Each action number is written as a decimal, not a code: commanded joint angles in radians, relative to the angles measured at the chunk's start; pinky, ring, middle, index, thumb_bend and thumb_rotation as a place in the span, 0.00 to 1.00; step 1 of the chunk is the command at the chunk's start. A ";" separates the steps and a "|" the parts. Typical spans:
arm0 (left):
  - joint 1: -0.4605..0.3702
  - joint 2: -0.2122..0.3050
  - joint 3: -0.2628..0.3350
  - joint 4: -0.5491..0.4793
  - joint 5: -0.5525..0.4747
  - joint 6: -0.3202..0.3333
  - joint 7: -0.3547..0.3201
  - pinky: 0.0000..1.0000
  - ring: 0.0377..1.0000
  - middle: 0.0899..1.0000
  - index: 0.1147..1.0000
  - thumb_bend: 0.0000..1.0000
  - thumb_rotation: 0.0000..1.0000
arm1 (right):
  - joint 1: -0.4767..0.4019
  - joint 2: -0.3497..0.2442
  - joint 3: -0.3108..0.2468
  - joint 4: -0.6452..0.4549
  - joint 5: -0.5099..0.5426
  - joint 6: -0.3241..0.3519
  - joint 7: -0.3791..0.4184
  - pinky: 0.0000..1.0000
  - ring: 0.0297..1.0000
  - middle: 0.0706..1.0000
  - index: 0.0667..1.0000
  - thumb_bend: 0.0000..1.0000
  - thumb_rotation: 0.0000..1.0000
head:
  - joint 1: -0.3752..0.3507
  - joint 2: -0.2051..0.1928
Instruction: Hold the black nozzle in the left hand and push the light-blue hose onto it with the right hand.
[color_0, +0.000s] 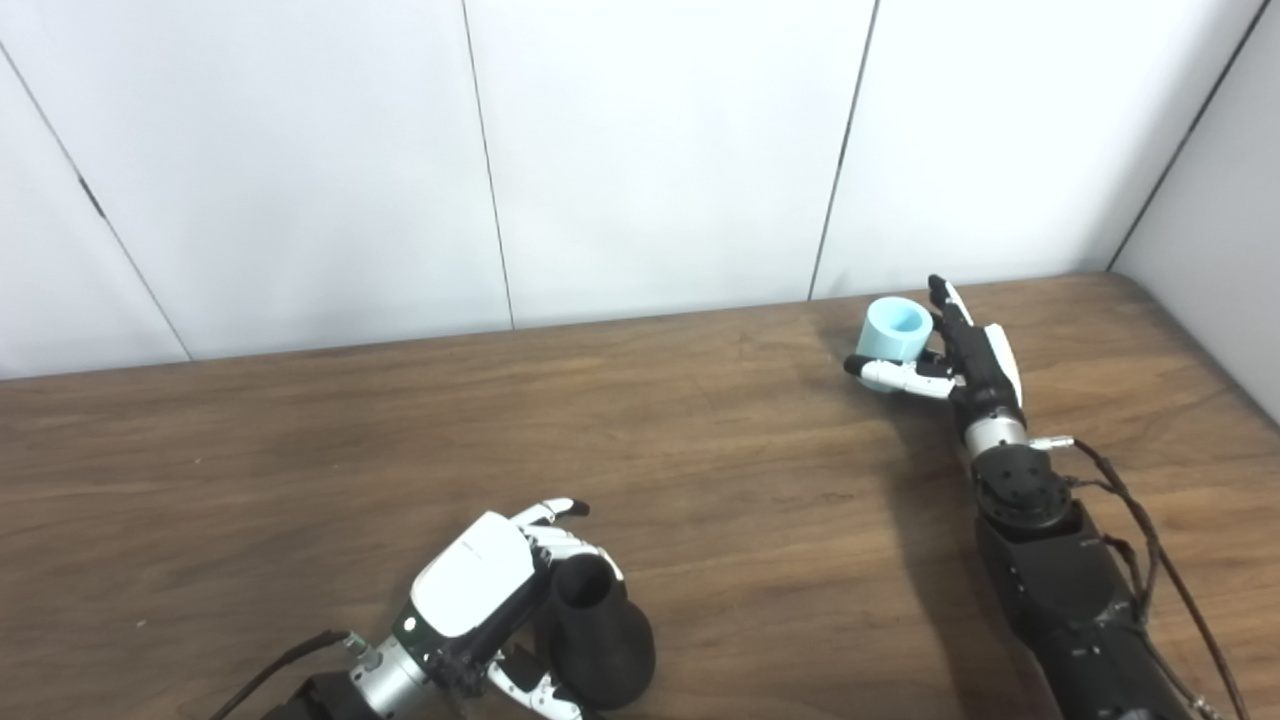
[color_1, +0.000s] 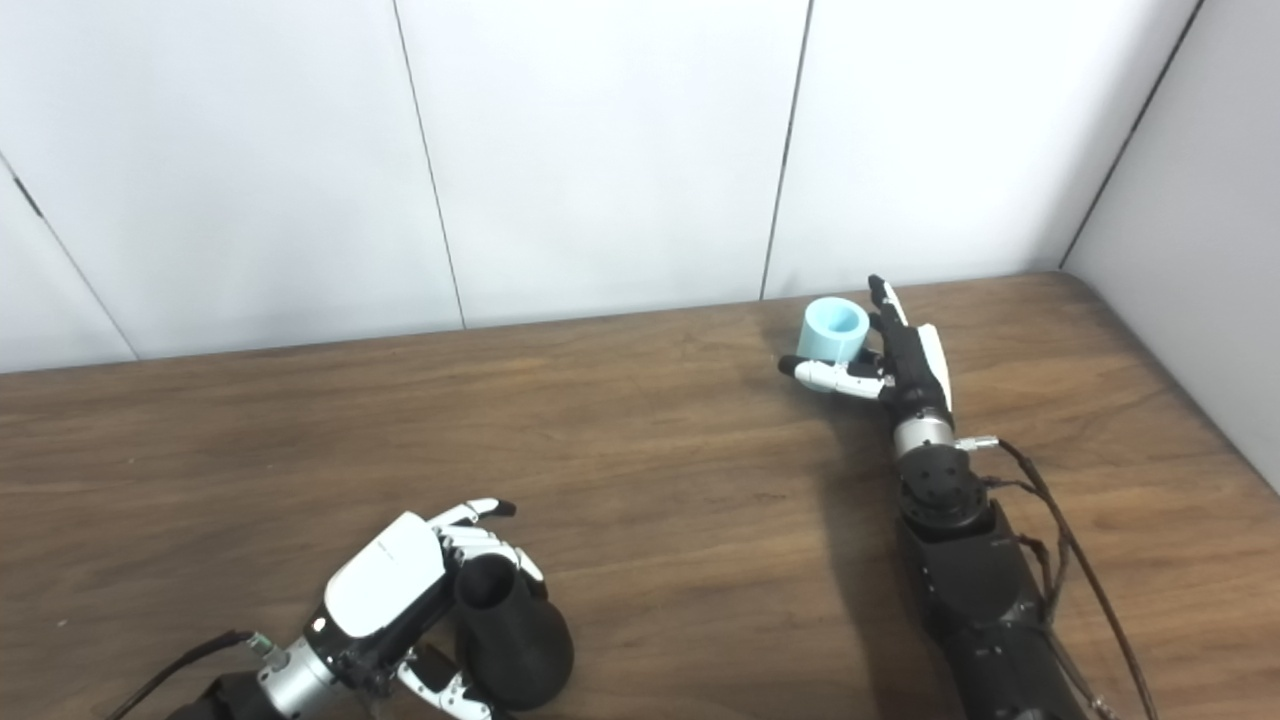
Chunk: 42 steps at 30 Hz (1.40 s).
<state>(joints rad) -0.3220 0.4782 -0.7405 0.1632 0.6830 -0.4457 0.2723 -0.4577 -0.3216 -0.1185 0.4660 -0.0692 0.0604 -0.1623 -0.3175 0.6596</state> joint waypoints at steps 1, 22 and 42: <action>0.114 -0.013 -0.058 0.046 -0.010 -0.024 -0.013 0.85 0.47 0.43 0.41 0.52 0.00 | -0.017 0.007 0.000 -0.007 0.009 -0.010 0.019 0.92 0.98 1.00 0.99 1.00 0.22 | 0.000 0.001; 0.115 -0.015 -0.054 0.049 0.005 -0.024 -0.017 0.85 0.47 0.44 0.41 0.52 0.00 | -0.028 0.025 0.033 0.021 -0.096 -0.069 -0.074 0.63 0.70 0.72 0.76 0.99 0.19 | 0.003 0.000; 0.118 -0.016 -0.045 0.040 -0.002 -0.024 -0.022 0.84 0.47 0.44 0.41 0.52 0.00 | -0.044 0.014 0.021 0.087 -0.041 -0.161 -0.030 0.39 0.44 0.44 0.45 0.52 0.00 | 0.004 0.003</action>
<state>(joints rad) -0.3189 0.4756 -0.7343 0.1608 0.6874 -0.4460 0.2661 -0.4721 -0.2974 -0.0981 0.5564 -0.1111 -0.0947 -0.2092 -0.3129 0.6611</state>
